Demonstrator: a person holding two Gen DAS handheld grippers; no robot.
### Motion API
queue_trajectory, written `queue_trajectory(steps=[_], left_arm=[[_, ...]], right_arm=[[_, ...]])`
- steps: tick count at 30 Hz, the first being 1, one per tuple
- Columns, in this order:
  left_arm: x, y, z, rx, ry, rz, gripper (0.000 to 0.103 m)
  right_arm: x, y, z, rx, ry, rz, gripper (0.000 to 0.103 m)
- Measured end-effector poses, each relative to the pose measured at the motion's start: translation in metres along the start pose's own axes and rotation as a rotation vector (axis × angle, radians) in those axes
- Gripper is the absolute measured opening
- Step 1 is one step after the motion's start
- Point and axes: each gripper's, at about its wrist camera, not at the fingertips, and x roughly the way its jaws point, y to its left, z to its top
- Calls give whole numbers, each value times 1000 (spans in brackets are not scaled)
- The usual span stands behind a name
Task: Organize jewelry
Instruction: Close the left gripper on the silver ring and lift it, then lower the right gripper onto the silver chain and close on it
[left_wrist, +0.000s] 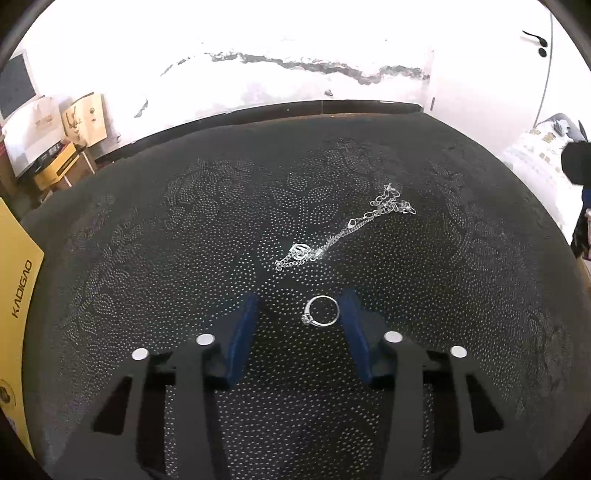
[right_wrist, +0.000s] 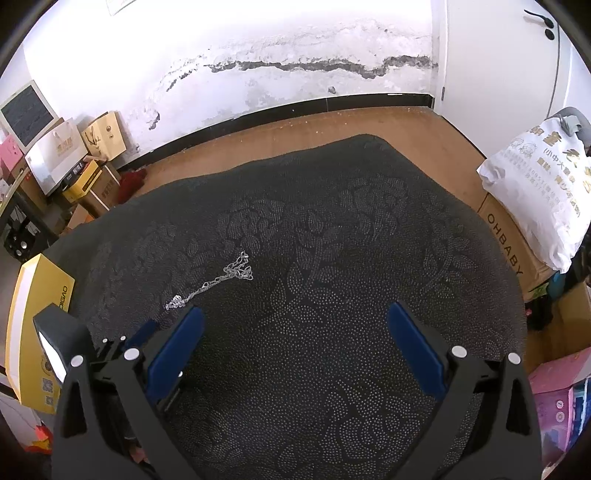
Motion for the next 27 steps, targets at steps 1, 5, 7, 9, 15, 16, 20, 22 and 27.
queue_trajectory(steps=[1,5,7,9,15,16,20,22,27], left_arm=[[-1,1,-1,1,-1,1,40],[-3,8,-1,-10,1,6,21],[-4,10,-1,-5,0,-9,21],[-5,12,-2,-13,0,-22,18],[-17,26,-1,-29,2,-35,18],[-20,29,1,-32,-4,-35,18],[-39,46,9,-51,-22,-19,18],[-51,58,12,-71,-23,-19,18],[-74,83,15,-104,-49,-22,18]], right_arm=[[0,-1,1,2,-3,0,97],[1,3,2,2,0,10,97],[3,6,3,-2,4,13,97],[4,9,4,-8,5,16,97],[16,24,7,-33,25,25,97],[18,24,8,-38,27,26,97],[32,40,8,-84,47,33,97],[42,53,5,-145,58,23,97],[76,91,-12,-306,85,17,97]])
